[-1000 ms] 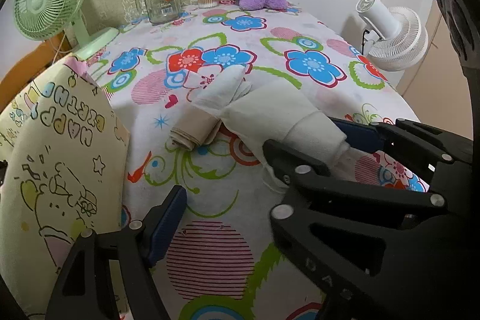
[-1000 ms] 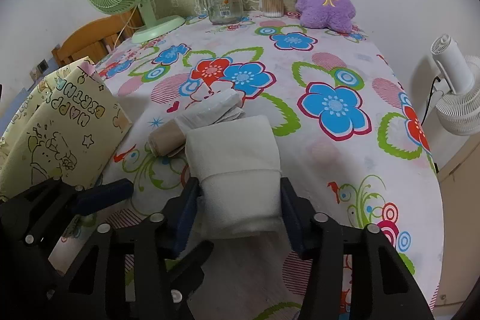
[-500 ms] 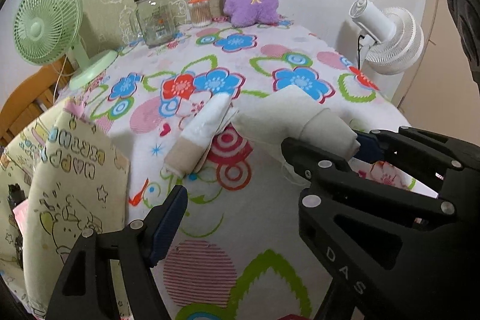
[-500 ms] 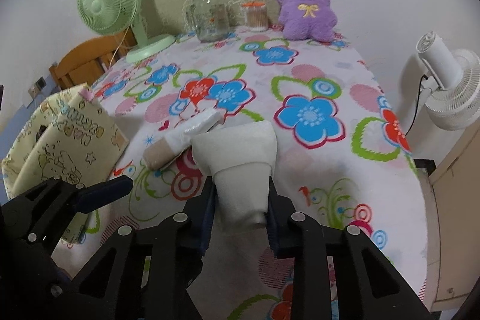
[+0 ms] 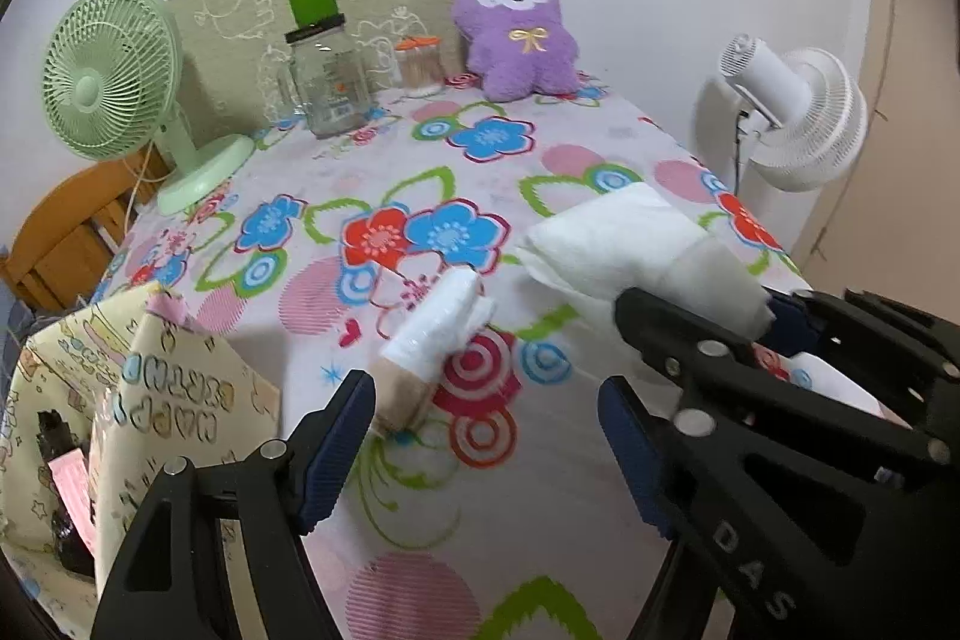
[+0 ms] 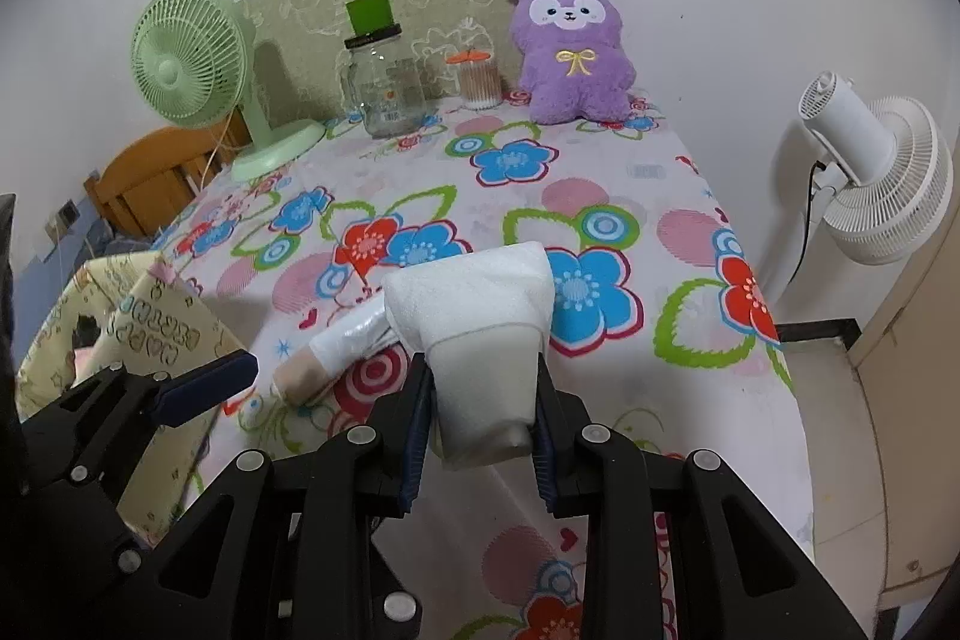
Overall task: Organize soft objects
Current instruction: 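Grasp the folded white pad with the right gripper while the left gripper grasps the rolled white pad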
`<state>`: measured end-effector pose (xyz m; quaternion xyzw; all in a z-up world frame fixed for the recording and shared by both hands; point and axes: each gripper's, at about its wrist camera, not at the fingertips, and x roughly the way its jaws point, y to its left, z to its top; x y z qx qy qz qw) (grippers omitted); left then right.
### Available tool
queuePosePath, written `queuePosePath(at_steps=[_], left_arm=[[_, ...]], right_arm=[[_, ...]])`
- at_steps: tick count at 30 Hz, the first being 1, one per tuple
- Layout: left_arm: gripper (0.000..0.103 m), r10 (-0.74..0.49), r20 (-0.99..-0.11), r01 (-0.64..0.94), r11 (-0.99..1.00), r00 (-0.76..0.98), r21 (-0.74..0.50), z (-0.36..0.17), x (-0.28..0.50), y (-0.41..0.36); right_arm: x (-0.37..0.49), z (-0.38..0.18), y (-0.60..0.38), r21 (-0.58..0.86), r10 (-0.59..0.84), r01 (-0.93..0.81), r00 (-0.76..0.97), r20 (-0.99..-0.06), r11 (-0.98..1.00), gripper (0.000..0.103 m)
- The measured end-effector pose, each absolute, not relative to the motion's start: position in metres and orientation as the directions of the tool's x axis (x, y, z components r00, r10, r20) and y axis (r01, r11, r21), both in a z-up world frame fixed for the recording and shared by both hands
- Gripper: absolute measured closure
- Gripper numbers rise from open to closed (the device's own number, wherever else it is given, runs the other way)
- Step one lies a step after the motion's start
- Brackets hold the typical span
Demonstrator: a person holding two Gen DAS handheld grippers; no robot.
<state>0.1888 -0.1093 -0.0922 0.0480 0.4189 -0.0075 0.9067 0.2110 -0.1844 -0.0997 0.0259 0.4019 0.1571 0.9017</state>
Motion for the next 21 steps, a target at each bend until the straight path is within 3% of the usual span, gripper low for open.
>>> queuePosePath(at_steps=[5, 9, 21], left_arm=[[0.024, 0.051, -0.754, 0.028, 0.995, 0.655, 0.093, -0.093, 0.199, -0.105], [0.035, 0.066, -0.758, 0.020, 0.994, 0.649, 0.104, -0.097, 0.208, -0.102], [0.041, 0.038, -0.801, -0.004, 0.999, 0.597, 0.045, -0.116, 0.228, -0.092]], right_arm=[[0.220, -0.099, -0.182, 0.183, 0.305, -0.253, 0.627, -0.717, 0.950, 0.071], [0.225, -0.101, -0.180, 0.185, 0.301, -0.246, 0.625, -0.720, 0.952, 0.071], [0.240, -0.113, -0.174, 0.199, 0.298, -0.227, 0.603, -0.740, 0.953, 0.071]])
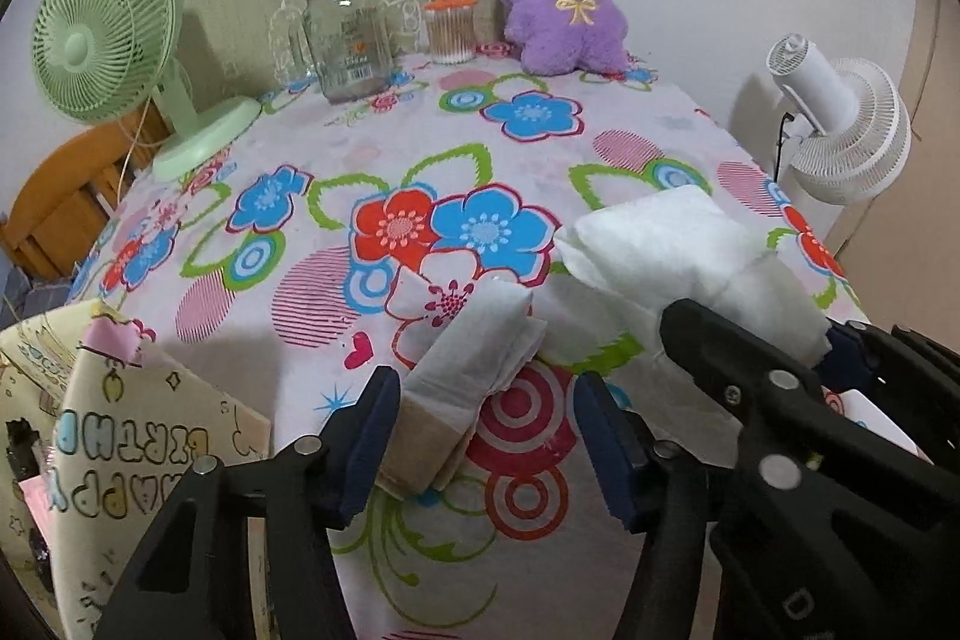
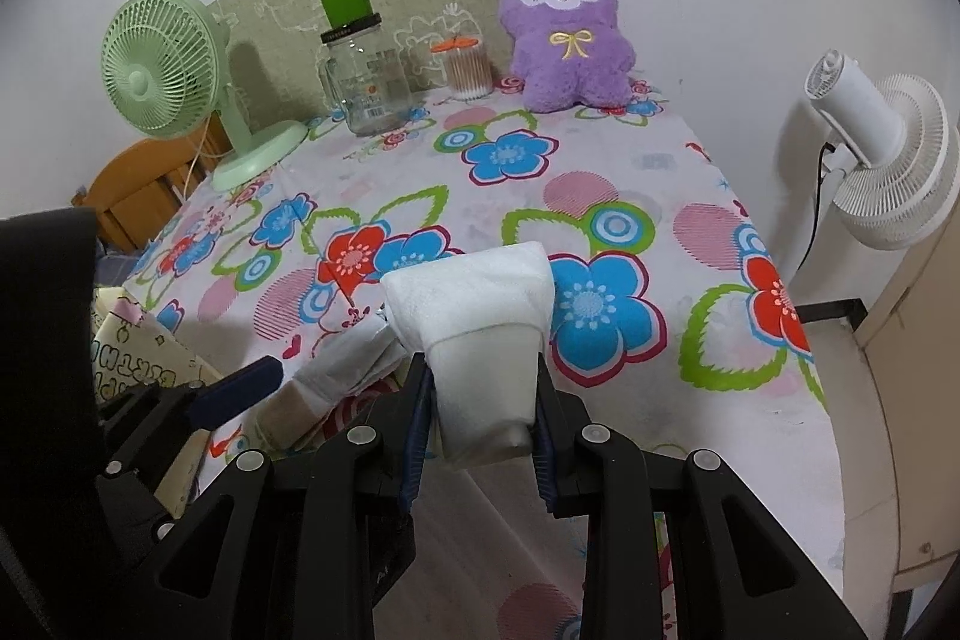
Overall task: Organize soft objects
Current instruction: 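Grasp the folded white pad with the right gripper while the left gripper grasps the rolled white pad, then lift and carry both white pads toward the fabric bin with both grippers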
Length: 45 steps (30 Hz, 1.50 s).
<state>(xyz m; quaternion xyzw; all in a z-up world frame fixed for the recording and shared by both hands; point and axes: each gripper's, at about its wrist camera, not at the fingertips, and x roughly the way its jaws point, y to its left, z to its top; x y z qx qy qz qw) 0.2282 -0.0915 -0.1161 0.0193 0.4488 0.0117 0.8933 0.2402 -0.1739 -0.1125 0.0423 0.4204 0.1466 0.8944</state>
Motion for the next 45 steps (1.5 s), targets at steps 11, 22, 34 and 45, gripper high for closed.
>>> queuePosePath(at_steps=[11, 22, 34, 45], left_arm=[[0.058, 0.034, -0.818, -0.021, 0.999, 0.574, 0.027, -0.128, 0.235, -0.081], [0.090, 0.007, -0.824, 0.015, 1.000, 0.567, 0.019, -0.127, 0.231, -0.085], [0.100, -0.028, -0.829, 0.045, 0.999, 0.559, -0.004, -0.122, 0.216, -0.092], [0.101, -0.048, -0.821, 0.065, 0.998, 0.569, -0.013, -0.111, 0.195, -0.096]], right_arm=[[0.244, -0.120, -0.167, 0.181, 0.285, -0.231, 0.590, -0.756, 0.956, 0.071], [0.243, -0.121, -0.168, 0.182, 0.280, -0.221, 0.585, -0.761, 0.958, 0.071], [0.232, -0.119, -0.173, 0.182, 0.269, -0.203, 0.592, -0.759, 0.962, 0.071], [0.214, -0.111, -0.177, 0.186, 0.263, -0.188, 0.608, -0.750, 0.965, 0.071]])
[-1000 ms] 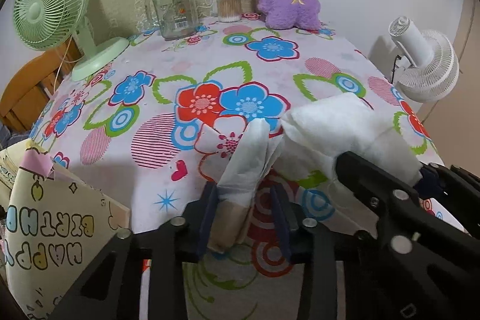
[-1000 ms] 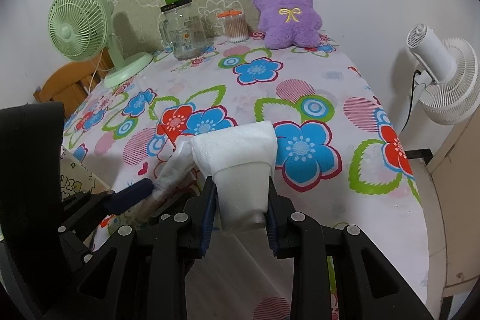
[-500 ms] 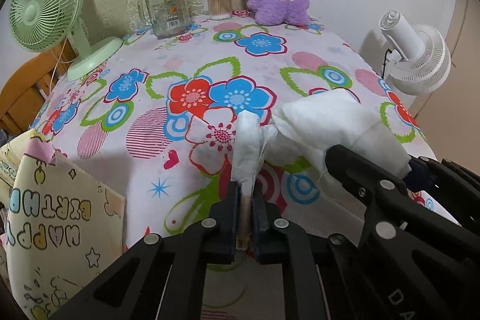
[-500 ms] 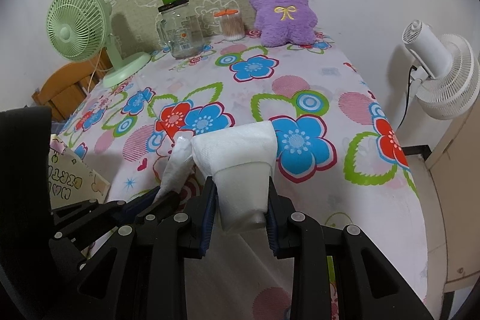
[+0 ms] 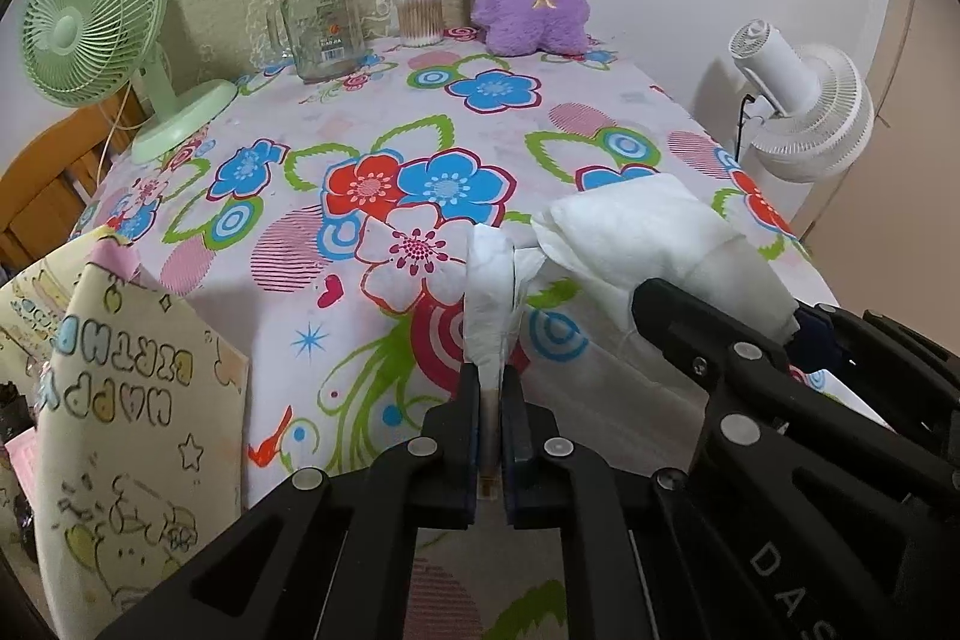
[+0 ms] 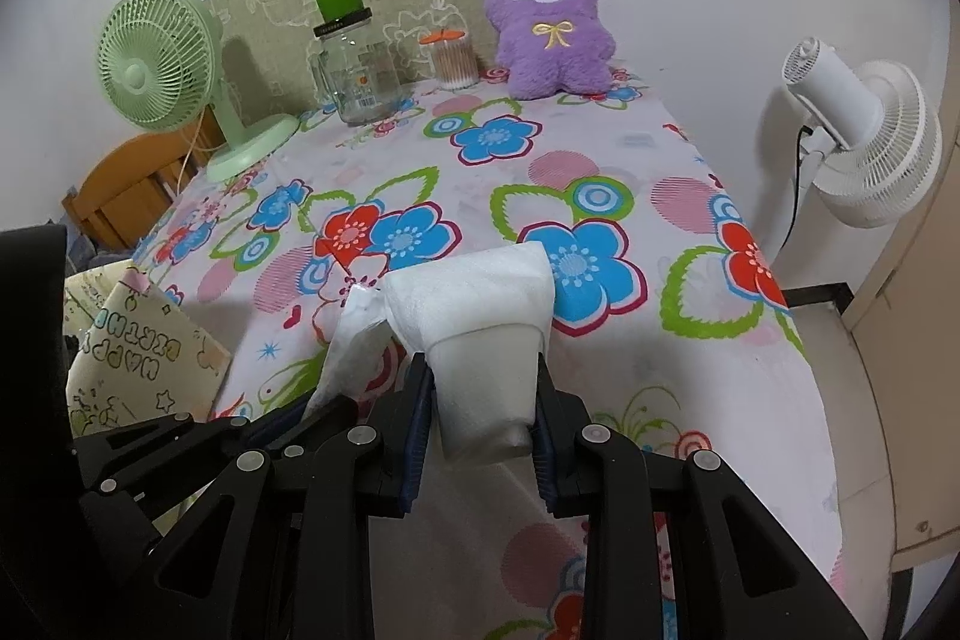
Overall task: Organize soft objects
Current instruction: 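Lift and carry both white pads toward the fabric bin with both grippers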
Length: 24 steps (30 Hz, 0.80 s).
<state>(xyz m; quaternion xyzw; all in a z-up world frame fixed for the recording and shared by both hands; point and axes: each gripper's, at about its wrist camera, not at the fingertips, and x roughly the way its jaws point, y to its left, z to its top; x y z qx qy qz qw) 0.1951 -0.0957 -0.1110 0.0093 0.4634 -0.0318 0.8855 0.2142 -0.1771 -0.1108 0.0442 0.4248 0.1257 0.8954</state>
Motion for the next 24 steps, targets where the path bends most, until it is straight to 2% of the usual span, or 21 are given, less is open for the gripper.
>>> queuePosePath(at_steps=[24], left_arm=[[0.101, -0.076, -0.773, 0.102, 0.995, 0.630, -0.015, -0.075, 0.144, -0.096]], right_arm=[[0.157, -0.071, -0.176, 0.144, 0.219, -0.165, 0.681, -0.699, 0.976, 0.071]])
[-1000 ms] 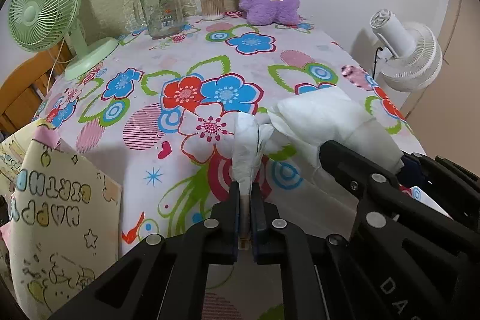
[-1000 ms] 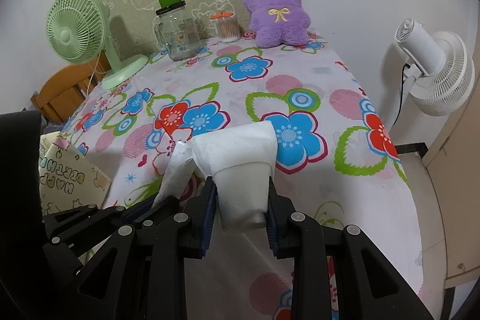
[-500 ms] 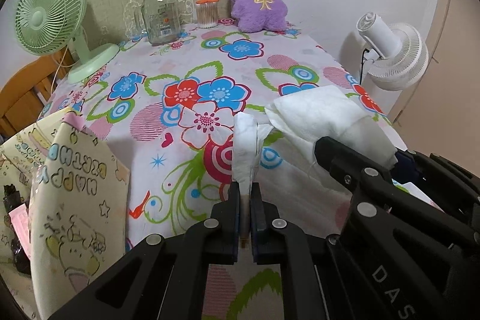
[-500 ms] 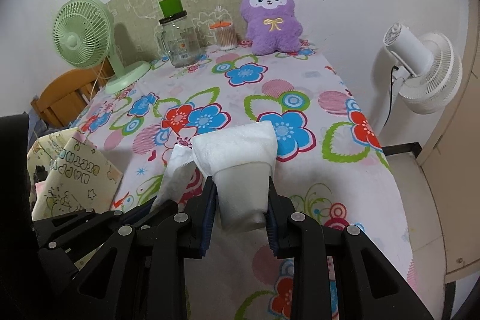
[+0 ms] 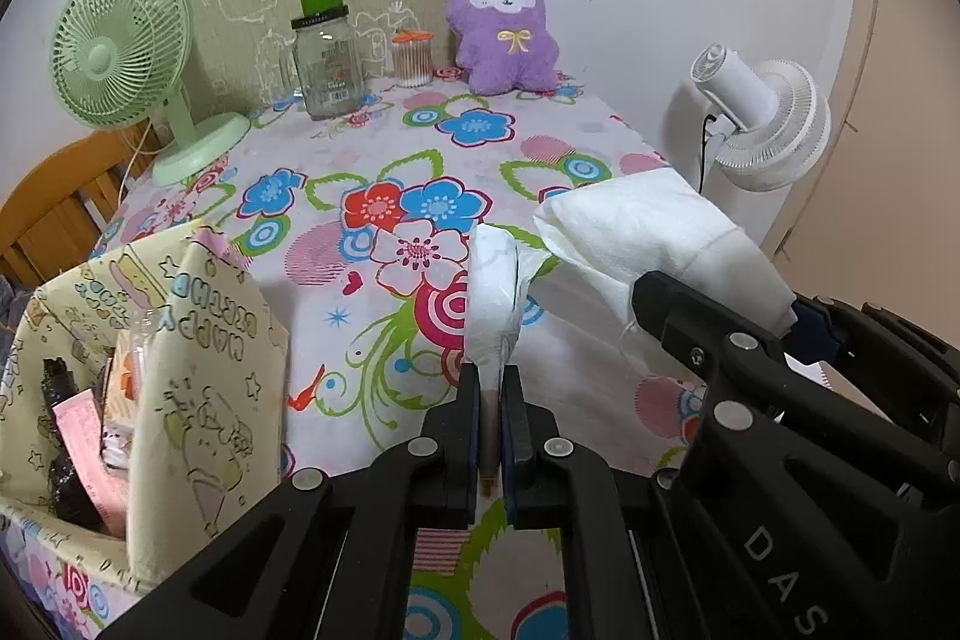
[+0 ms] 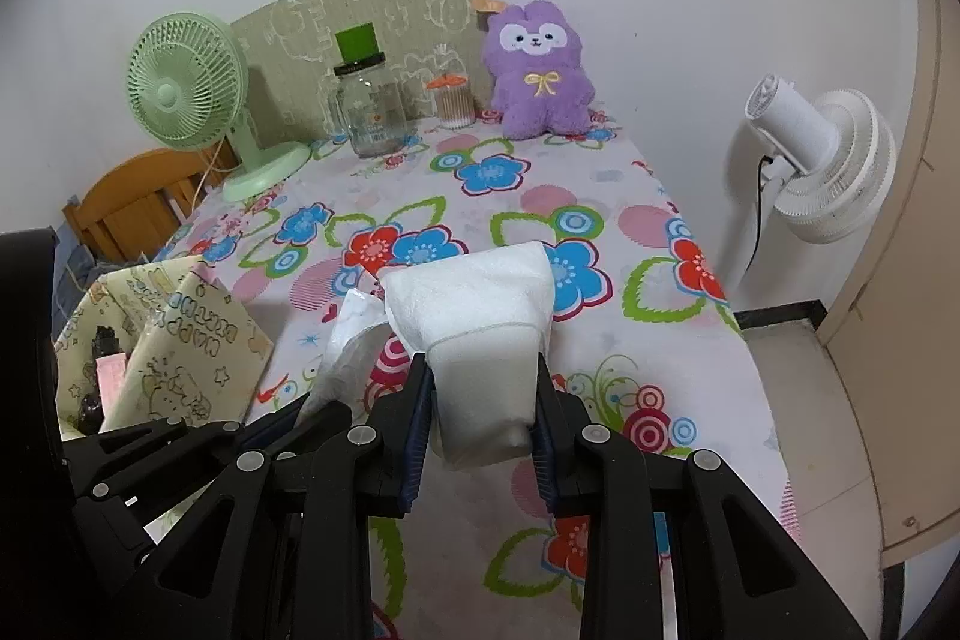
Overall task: Organize soft objects
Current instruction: 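Lift and carry both white pads toward the fabric bin with both grippers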
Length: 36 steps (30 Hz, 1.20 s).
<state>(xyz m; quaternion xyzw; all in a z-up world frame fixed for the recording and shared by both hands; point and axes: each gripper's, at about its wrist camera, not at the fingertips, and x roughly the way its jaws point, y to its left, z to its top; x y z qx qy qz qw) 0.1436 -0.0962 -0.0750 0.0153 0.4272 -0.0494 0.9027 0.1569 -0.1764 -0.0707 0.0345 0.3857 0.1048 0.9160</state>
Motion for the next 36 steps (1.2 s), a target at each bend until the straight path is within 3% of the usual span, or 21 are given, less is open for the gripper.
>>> queuePosePath(at_steps=[36], left_arm=[[0.100, -0.059, -0.649, 0.085, 0.996, 0.759, 0.008, 0.006, 0.079, -0.048]], right_arm=[[0.099, 0.011, -0.132, 0.110, 0.243, -0.222, 0.765, -0.597, 0.969, 0.071]])
